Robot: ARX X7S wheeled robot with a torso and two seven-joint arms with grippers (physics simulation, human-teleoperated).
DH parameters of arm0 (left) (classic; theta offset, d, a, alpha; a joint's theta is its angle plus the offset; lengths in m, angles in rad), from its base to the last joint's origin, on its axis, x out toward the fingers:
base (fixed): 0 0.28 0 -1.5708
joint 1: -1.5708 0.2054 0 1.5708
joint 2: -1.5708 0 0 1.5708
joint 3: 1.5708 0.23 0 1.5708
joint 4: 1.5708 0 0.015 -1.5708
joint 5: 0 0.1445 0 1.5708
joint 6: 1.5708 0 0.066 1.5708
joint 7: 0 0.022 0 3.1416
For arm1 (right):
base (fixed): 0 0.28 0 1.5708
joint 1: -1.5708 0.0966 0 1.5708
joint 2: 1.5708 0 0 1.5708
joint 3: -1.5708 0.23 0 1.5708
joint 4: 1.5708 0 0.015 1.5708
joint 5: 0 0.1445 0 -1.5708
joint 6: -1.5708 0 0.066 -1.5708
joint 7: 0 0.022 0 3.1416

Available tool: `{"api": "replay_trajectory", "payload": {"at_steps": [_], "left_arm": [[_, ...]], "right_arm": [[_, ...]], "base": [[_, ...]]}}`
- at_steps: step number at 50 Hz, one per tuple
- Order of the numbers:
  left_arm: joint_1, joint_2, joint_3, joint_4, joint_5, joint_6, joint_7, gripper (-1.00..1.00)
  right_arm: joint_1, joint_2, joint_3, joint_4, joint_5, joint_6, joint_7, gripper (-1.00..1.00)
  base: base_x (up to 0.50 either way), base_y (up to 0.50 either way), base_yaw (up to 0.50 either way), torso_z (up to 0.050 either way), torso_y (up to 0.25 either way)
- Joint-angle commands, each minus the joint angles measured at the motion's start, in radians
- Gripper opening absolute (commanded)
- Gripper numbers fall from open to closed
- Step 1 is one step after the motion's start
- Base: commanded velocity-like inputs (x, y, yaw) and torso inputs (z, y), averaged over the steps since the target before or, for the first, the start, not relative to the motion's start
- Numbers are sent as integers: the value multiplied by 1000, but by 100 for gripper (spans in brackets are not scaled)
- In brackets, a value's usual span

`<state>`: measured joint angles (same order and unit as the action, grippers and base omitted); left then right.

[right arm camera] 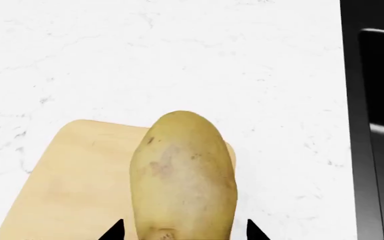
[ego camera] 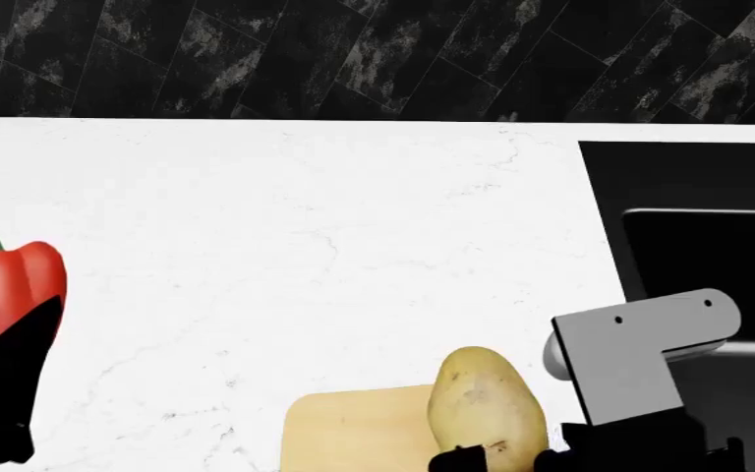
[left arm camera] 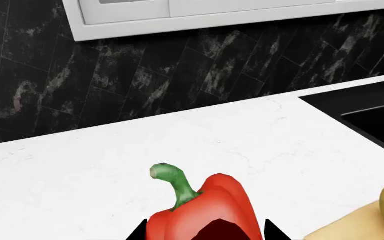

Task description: Pick the vegetables from the sink and place them on the cutting board.

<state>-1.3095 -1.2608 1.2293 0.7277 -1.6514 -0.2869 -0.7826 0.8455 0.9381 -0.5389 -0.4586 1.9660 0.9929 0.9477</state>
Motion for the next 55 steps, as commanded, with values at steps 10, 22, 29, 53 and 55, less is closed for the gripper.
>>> {"api": "replay_trajectory", "payload": {"at_steps": [10,22,29,53,55], "left_arm": [[0,29,-18,9,-24,14,2,-100],[-9,68,-19,8,-27,2,-19,-100],[-24,85,-25,12,-44,-8,-25,-100],[-112,359,24,-25,-127,-148,-54,-100],[-117,394,33,-40,-128,-159,-52,-100]], "right_arm": [[50,4,-1,-29,-30,6,-3,100],[168,54,41,-115,131,-29,110,100],[282,95,58,-147,236,-31,180,100],[514,222,166,-155,399,-99,279,100],[503,235,174,-165,403,-108,278,100]], "base": [[0,0,0,0,0],[0,0,0,1,1],[0,0,0,0,0],[0,0,0,0,0],[0,0,0,0,0]]}}
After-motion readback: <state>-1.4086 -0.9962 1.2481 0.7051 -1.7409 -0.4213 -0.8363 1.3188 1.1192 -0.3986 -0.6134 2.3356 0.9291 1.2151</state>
